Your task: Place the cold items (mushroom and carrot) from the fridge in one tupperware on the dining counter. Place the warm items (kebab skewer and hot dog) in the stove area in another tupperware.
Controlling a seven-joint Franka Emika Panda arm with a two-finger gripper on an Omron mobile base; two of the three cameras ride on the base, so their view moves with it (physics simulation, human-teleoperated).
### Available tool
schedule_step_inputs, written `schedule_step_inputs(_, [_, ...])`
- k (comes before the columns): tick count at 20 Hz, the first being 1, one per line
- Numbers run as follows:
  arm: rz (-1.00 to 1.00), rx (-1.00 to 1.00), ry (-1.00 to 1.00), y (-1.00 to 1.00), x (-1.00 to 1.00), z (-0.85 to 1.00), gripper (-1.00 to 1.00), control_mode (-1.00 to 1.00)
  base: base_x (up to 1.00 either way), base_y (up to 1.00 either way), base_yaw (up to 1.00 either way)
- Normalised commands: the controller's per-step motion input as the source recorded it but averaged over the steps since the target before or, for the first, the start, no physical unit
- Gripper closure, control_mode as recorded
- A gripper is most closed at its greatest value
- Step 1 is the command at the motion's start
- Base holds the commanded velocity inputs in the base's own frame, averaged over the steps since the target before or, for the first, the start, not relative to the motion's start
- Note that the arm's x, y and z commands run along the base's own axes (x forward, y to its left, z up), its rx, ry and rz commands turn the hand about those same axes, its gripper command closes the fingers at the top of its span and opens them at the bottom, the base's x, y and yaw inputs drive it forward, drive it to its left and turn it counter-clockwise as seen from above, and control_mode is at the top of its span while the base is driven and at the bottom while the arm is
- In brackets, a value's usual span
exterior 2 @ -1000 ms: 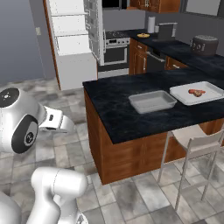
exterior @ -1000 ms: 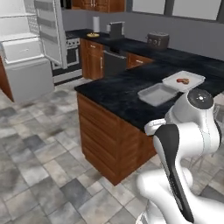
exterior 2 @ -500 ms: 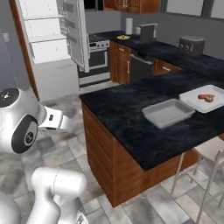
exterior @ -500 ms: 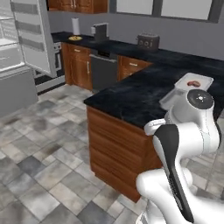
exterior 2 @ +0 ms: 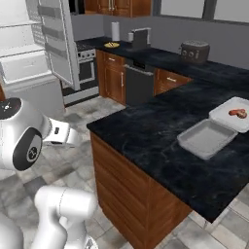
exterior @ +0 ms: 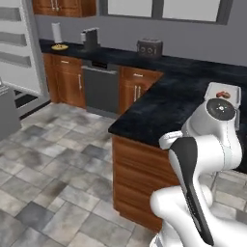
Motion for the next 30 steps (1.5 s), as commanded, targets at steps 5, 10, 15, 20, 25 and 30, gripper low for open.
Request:
schedule_step_inputs(5, [0.00,0.00,0.00,0.00,0.00,0.00,-1.00,1.00,0.49,1.00,-0.39])
schedule_step_inputs(10, [0.00,0.00,0.00,0.00,0.00,0.00,-1.00,1.00,0.47,1.00,-0.39])
schedule_step_inputs(15, [0.00,0.00,0.00,0.00,0.00,0.00,-1.00,1.00,0.46,1.00,-0.38])
schedule_step_inputs(20, [0.00,0.00,0.00,0.00,0.00,0.00,-1.00,1.00,0.46,1.00,-0.40])
schedule_step_inputs(25, [0.00,0.00,0.00,0.00,0.00,0.00,-1.00,1.00,0.48,1.00,-0.40])
schedule_step_inputs(30, [0.00,0.00,0.00,0.00,0.00,0.00,-1.00,1.00,0.74,1.00,-0.38])
